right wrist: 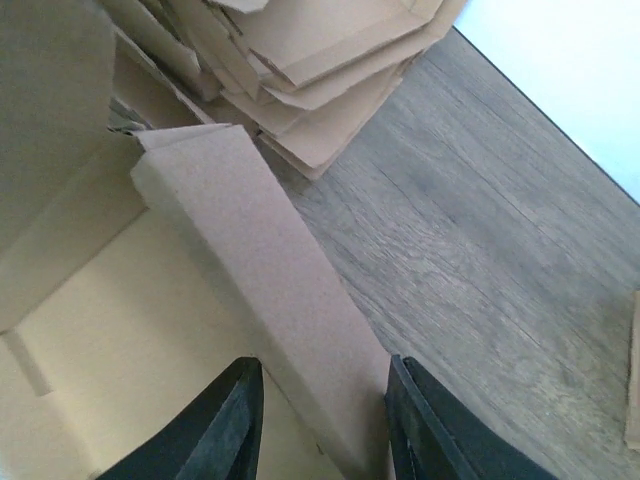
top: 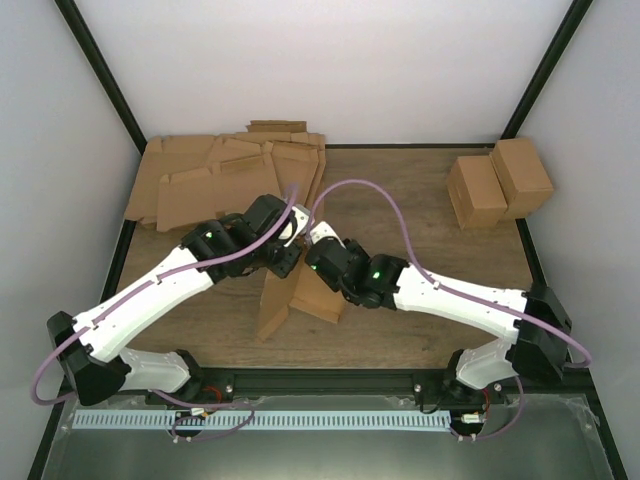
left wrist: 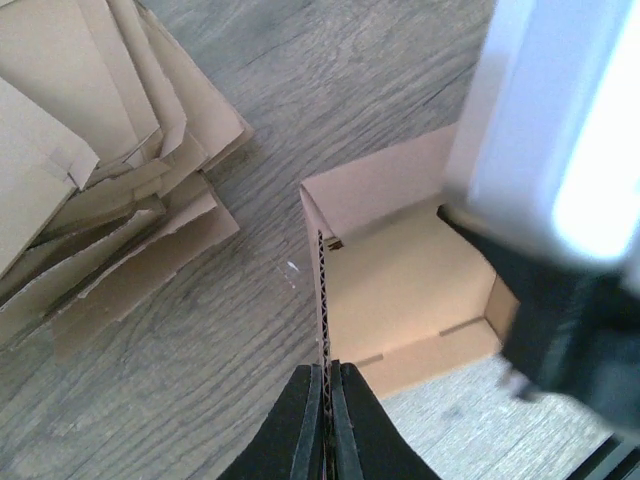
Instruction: Fold the paper box
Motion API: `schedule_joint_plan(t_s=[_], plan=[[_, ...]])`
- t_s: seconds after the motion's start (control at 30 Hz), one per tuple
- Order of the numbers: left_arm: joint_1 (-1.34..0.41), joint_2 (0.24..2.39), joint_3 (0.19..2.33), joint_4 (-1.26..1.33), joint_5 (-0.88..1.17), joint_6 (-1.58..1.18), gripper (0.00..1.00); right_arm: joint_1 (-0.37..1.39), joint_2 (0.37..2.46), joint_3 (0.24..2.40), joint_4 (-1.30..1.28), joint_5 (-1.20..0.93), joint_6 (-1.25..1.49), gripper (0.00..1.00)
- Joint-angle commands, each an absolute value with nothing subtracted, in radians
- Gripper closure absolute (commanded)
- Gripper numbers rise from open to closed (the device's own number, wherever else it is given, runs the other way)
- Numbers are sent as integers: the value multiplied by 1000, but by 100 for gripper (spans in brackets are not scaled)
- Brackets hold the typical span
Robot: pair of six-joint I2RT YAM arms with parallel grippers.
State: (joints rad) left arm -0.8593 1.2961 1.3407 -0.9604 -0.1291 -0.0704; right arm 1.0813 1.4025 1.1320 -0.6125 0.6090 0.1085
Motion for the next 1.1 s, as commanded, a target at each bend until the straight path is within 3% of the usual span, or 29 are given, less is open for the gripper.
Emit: schedule_joint_plan(t_s=[0.0, 0.17, 0.3, 0.4, 0.57, 0.67, 0.83, 1.07], plan=[[-866, 1298, 1377, -935, -105, -52, 96, 1099, 1470, 1065, -656, 741, 105, 65], [-866, 1296, 1372, -908, -102, -48, 96, 1112, 1530, 1057, -612, 863, 100, 76], [-866, 1305, 1376, -901, -100, -43, 96, 1112, 1546, 1042, -564, 845, 95, 82], [-866, 1306, 1374, -893, -104, -53, 81, 1111, 1538, 1021, -546, 787, 110, 89], [-864, 1251, 1393, -878, -193, -121, 38, 1090, 1525, 995, -558, 684, 188, 96], [-863, 1174, 1403, -852, -221, -167, 25, 1035, 1519, 987, -565, 568, 243, 97], [-861, 1088, 1429, -884, -271, -246, 15, 916, 1529, 983, -563, 365, 352, 96], [-842, 1024, 1310, -947, -332, -373, 12, 863, 1580, 924, -493, 277, 439, 93]])
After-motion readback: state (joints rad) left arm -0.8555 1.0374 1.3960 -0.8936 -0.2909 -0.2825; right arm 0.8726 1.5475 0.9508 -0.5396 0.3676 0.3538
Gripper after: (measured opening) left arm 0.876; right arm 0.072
